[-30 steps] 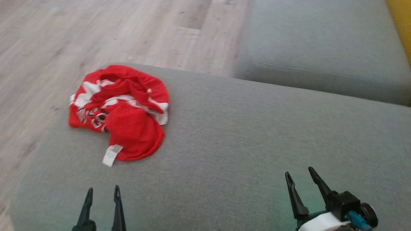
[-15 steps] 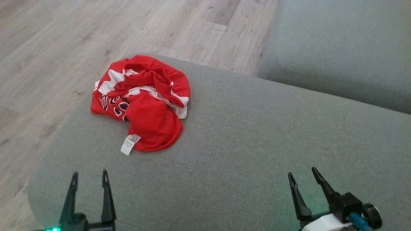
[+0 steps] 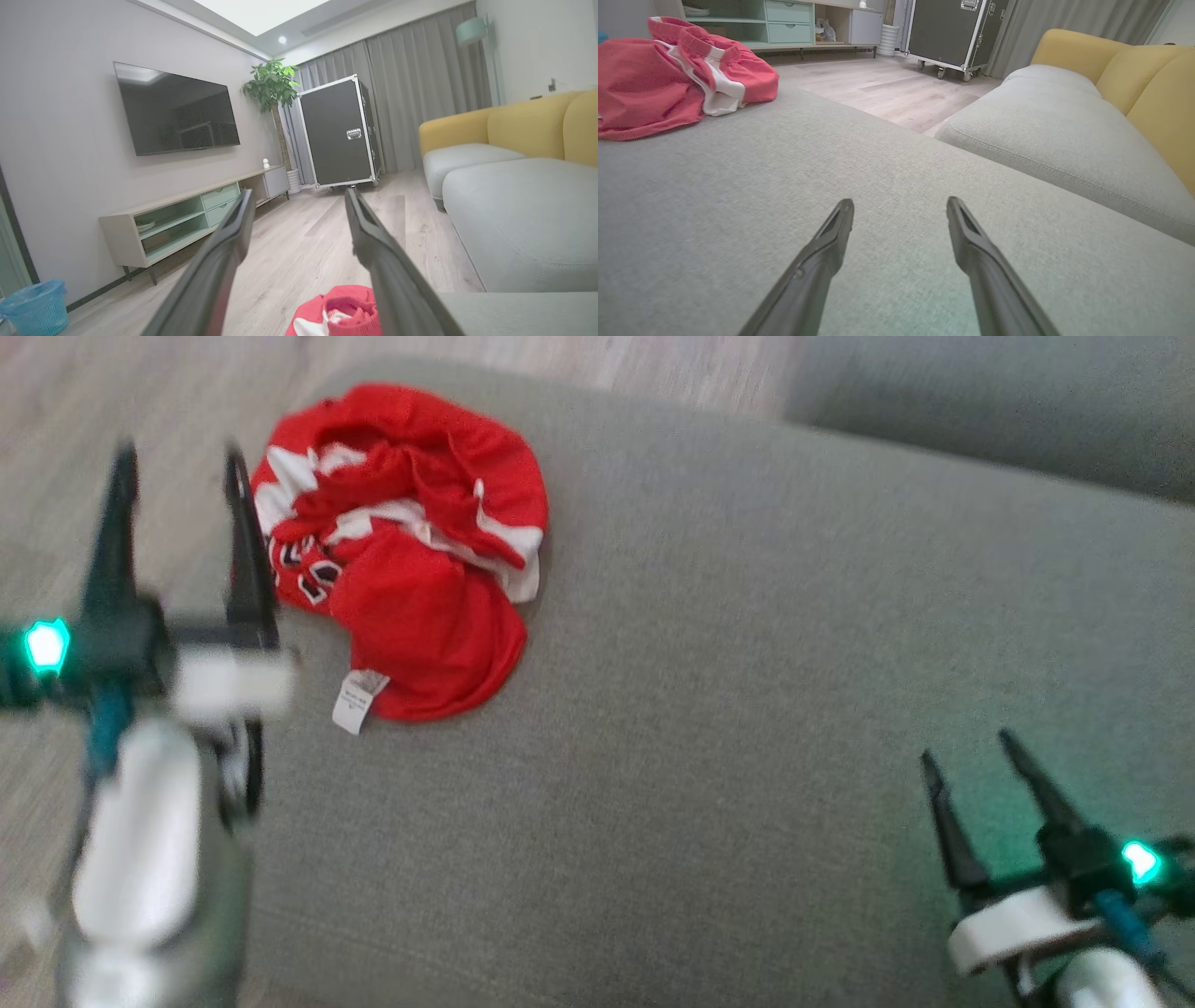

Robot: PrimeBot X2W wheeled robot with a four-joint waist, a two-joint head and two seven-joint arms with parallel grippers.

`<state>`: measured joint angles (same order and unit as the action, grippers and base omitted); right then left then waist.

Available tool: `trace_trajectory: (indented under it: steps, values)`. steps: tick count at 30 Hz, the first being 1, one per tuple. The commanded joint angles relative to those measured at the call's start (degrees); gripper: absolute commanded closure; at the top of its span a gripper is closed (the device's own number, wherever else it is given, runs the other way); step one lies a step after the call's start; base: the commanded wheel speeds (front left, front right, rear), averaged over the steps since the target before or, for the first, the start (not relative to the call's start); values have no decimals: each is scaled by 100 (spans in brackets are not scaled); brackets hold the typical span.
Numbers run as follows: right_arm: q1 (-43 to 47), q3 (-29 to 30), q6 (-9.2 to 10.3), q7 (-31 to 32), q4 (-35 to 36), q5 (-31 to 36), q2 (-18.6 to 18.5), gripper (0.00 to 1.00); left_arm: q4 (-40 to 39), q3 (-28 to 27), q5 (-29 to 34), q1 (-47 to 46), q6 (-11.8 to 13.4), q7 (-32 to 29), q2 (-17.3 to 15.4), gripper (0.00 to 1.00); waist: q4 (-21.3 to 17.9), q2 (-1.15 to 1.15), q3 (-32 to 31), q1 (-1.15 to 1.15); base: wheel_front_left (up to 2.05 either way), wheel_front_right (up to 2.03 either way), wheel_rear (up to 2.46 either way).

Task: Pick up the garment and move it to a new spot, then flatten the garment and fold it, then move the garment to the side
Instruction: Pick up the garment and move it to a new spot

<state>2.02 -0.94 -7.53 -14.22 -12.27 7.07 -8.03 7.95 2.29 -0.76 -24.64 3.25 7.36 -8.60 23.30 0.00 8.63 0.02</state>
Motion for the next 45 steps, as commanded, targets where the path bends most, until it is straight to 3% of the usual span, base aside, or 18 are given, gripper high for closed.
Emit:
trace_trajectory:
  steps: [1, 6, 11, 18, 22, 23, 24, 34, 39, 45]
  values:
    - [-209, -102, 4, -78, 232, 19, -148, 0, 47, -214, -34, -395, -29, -97, -215, 0, 33, 0, 504, -2, 0, 0, 0]
    - [-370, 0, 4, -78, 665, 39, -654, 0, 1708, -136, -282, -2145, -330, -948, -216, 0, 11, 0, 1262, -2, 0, 0, 0]
    - [-467, 11, 4, -78, 1046, -16, -1020, 0, 3286, -270, -421, -3387, -215, -1874, -305, 0, -139, 0, 1845, -2, 0, 0, 0]
    - [-527, 117, 4, -78, 1298, -67, -1191, 0, 4742, -510, -623, -3915, 56, -2681, -499, 0, -329, 0, 2209, -2, 0, 0, 0]
    - [-577, 224, 4, -78, 1373, -87, -1204, 0, 5058, -630, -786, -4015, 25, -2459, -551, 0, -375, 0, 2346, -2, 0, 0, 0]
    - [-578, 243, 4, -78, 1387, -90, -1201, 0, 5084, -639, -806, -4043, 7, -2314, -558, 87, -373, 0, 2361, -2, 0, 0, 0]
    - [-585, 244, 4, -78, 1416, -101, -1199, 0, 5110, -628, -809, -4071, -22, -2179, -571, 100, -371, 0, 2368, -2, 0, 0, 0]
    - [-689, 111, 4, -78, 1285, -140, -875, 0, 5035, -252, -562, -4581, -388, -1017, -799, 100, -539, 0, 1758, -2, 0, 0, 0]
    - [-878, -73, 4, -78, 1068, -152, -492, 0, 4835, 195, -212, -5006, -599, -791, -916, 100, -919, 0, 1155, -2, 0, 0, 0]
    - [-960, -279, 4, -78, 848, -192, 8, 0, 4408, 657, -31, -5485, -866, -739, -758, 100, -1615, 0, 505, -2, 0, 0, 0]
